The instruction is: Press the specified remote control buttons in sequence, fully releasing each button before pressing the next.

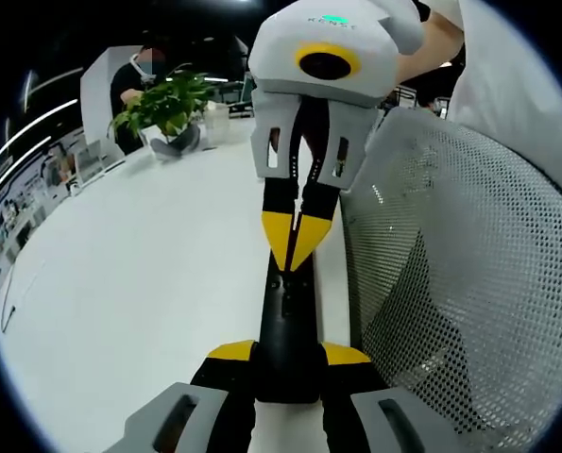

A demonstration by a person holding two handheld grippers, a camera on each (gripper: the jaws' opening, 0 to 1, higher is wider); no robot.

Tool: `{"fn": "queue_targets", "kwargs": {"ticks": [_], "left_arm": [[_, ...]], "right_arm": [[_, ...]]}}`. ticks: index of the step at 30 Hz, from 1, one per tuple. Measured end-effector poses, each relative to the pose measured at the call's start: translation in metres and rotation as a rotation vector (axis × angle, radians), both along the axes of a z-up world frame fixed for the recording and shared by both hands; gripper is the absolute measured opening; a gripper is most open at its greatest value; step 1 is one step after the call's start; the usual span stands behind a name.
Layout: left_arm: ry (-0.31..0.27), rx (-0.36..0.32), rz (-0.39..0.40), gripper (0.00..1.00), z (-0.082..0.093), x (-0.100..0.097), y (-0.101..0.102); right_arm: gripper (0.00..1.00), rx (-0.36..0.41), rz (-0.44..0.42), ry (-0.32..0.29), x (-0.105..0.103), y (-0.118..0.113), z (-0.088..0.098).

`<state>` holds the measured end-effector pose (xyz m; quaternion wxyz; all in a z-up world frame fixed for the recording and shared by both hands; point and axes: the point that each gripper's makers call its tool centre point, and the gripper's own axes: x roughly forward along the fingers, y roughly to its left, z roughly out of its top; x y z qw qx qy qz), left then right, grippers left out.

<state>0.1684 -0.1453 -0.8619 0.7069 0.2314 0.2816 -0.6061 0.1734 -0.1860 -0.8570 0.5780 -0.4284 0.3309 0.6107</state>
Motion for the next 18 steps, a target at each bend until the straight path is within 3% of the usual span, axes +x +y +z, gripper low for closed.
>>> {"fn": "queue_targets", "kwargs": {"ticks": [5,14,15,18], "left_arm": [[-0.001,0.0,-0.002,0.24,0.0,0.0,0.0],[-0.001,-0.001,0.002,0.24,0.0,0.0,0.0],[-0.001,-0.001,0.002,0.24,0.0,0.0,0.0],[0.0,0.0,0.004,0.24,0.0,0.0,0.0]], "right_arm": [[0.0,0.015,-0.04,-0.004,0.0,0.0,0.001],[0.0,0.027,0.015,-0.02,-0.022,0.013,0.0],[0.0,0.017,0.021,-0.045,-0.019,0.012,0.0],[0.0,0.023,0.011,-0.028,-0.018,0.01,0.001]]}}
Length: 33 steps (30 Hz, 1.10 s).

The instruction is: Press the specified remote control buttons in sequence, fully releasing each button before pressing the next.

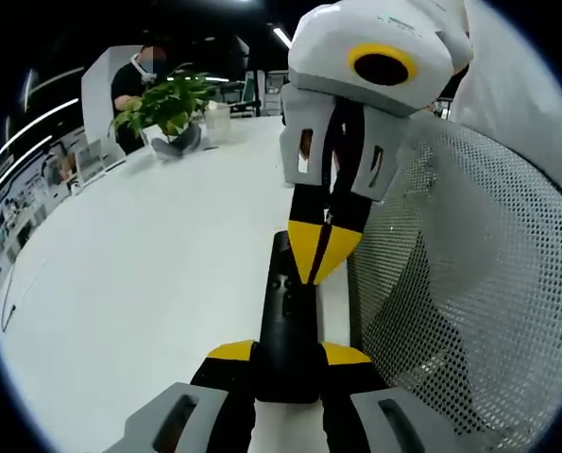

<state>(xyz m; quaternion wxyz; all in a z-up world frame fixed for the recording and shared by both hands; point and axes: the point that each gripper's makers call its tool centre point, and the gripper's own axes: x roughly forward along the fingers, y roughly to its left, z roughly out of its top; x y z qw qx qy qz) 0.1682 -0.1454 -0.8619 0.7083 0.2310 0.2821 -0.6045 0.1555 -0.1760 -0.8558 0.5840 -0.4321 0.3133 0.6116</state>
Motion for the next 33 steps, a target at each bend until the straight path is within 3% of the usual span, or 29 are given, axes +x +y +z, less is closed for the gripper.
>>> {"fn": "queue_targets", "kwargs": {"ticks": [16,24,33], "left_arm": [[-0.001,0.002,-0.008,0.25,-0.0002,0.0001,-0.0006],[0.0,0.0,-0.008,0.25,-0.0004,-0.0001,0.0],[0.0,-0.001,-0.001,0.25,-0.0002,-0.0001,-0.0002]], "right_arm": [[0.0,-0.036,0.072,-0.02,-0.0019,0.003,-0.0035],[0.0,-0.004,0.015,0.031,-0.0004,0.0037,-0.0019],[0.0,-0.01,0.01,0.014,0.0072,-0.0002,0.001]]}}
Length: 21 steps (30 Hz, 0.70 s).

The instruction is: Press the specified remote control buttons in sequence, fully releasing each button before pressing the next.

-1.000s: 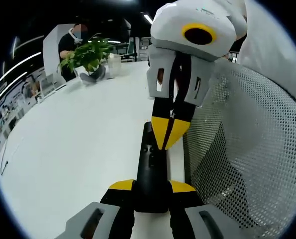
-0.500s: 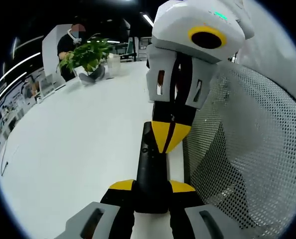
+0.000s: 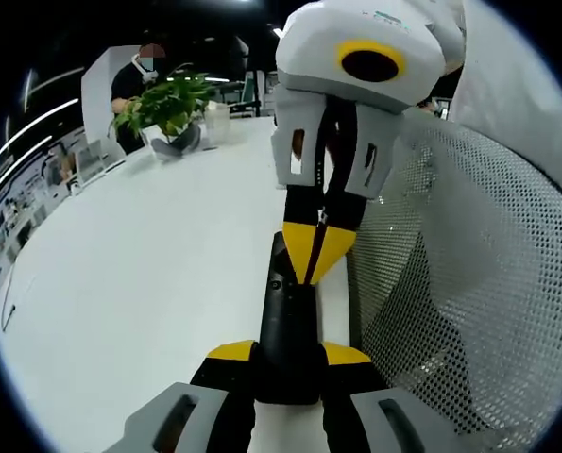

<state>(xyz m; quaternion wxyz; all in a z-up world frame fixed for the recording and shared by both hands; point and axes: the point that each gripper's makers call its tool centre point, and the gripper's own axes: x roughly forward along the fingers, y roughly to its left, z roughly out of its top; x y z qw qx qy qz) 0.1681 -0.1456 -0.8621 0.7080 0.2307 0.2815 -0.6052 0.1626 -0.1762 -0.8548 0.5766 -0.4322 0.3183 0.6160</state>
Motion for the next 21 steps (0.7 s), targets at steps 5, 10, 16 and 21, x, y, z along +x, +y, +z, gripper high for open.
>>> {"fn": "queue_targets", "kwargs": {"ticks": [5,10,16,21], "left_arm": [[0.0,0.0,-0.001,0.25,0.0,0.0003,0.0],[0.0,-0.001,-0.002,0.25,0.0001,0.0,0.0002],[-0.001,-0.001,-0.005,0.25,-0.0001,0.0002,0.0001],[-0.001,0.001,-0.006,0.24,0.0001,-0.0001,0.0002]], "right_arm": [[0.0,0.03,-0.037,0.016,0.0117,0.0034,0.0047],[0.0,-0.01,0.011,0.018,0.0039,0.0031,-0.0026],[0.0,0.0,-0.014,0.02,0.0069,0.0051,-0.0006],[0.0,-0.017,0.013,-0.012,0.0071,0.0052,-0.0017]]}}
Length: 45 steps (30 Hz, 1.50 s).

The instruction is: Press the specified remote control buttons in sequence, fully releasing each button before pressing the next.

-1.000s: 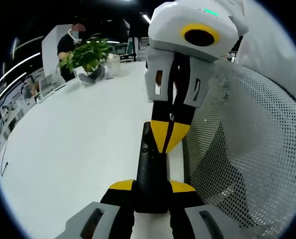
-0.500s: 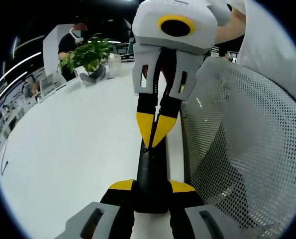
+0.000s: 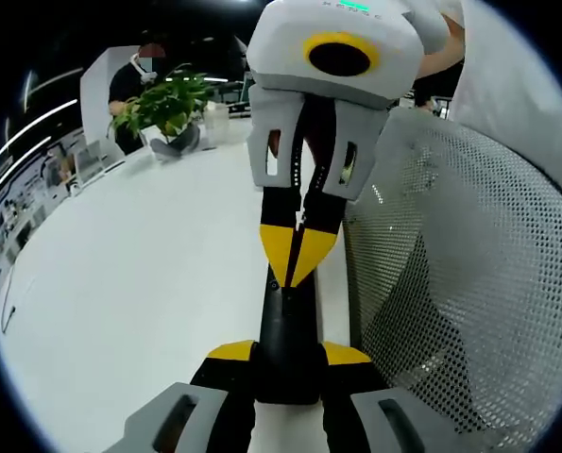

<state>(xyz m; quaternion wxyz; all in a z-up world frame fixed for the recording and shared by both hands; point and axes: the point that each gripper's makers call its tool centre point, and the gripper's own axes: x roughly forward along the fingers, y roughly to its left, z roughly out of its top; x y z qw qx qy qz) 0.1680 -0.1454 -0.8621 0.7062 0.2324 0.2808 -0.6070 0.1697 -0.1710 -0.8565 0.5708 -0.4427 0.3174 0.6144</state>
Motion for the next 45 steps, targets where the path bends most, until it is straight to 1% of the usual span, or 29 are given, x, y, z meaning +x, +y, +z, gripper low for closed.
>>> {"fn": "queue_targets", "kwargs": {"ticks": [5,7,9,11,17,18,21,22,23,24,27,30,32,33,37,39,43,45], "left_arm": [[-0.001,0.001,-0.003,0.24,0.0,0.0,0.0],[0.0,0.001,-0.001,0.24,0.0,0.0,0.0],[0.0,0.0,-0.001,0.24,0.0,0.0,0.0],[-0.001,-0.001,-0.002,0.25,0.0,0.0,0.0],[0.0,0.0,0.002,0.25,0.0,0.0,0.0],[-0.001,0.0,0.0,0.25,0.0,0.0,0.0],[0.0,-0.001,-0.002,0.25,0.0,0.0,0.0],[0.001,-0.001,-0.001,0.25,0.0,0.0,0.0],[0.001,0.0,0.001,0.25,0.0,0.0,0.0],[0.002,0.0,0.002,0.25,0.0,0.0,0.0],[0.001,0.001,0.0,0.24,0.0,0.0,0.0],[0.0,0.0,-0.004,0.24,0.0,0.0,0.0],[0.0,0.001,-0.003,0.24,0.0,0.0,0.0],[0.0,0.002,-0.003,0.24,0.0,0.0,0.0],[-0.001,0.004,-0.006,0.24,0.0,0.0,0.0],[-0.001,0.003,-0.007,0.24,0.0,0.0,0.0],[-0.001,0.004,-0.006,0.24,0.0,0.0,0.0],[-0.002,0.004,-0.007,0.24,0.0,0.0,0.0]], "right_arm": [[0.0,0.01,-0.031,0.01,0.001,0.0,0.001],[0.0,0.019,-0.07,0.054,0.001,0.0,0.002],[0.0,0.03,-0.099,0.07,0.003,0.0,0.002],[0.0,0.013,-0.103,0.046,0.007,-0.003,0.001],[0.0,0.008,-0.106,0.048,0.015,-0.005,0.001],[0.0,0.012,-0.111,0.053,0.016,-0.004,0.002],[0.0,0.031,-0.121,0.11,0.011,0.002,0.001],[0.0,0.021,-0.121,0.118,0.011,0.001,-0.001],[0.0,0.018,-0.113,0.11,0.012,0.001,0.0],[0.0,0.013,-0.124,0.127,0.012,0.001,0.0],[0.0,0.003,-0.126,0.143,0.013,0.001,-0.001],[0.0,-0.022,-0.162,0.181,0.014,0.002,-0.002],[0.0,-0.036,-0.151,0.189,0.014,0.003,-0.002],[0.0,-0.049,-0.148,0.202,0.015,0.003,-0.002],[0.0,-0.086,-0.158,0.226,0.016,0.004,-0.004],[0.0,-0.105,-0.155,0.228,0.016,0.004,-0.005],[0.0,-0.103,-0.193,0.245,0.017,0.003,-0.005],[0.0,-0.089,-0.21,0.238,0.016,0.002,-0.005]]}}
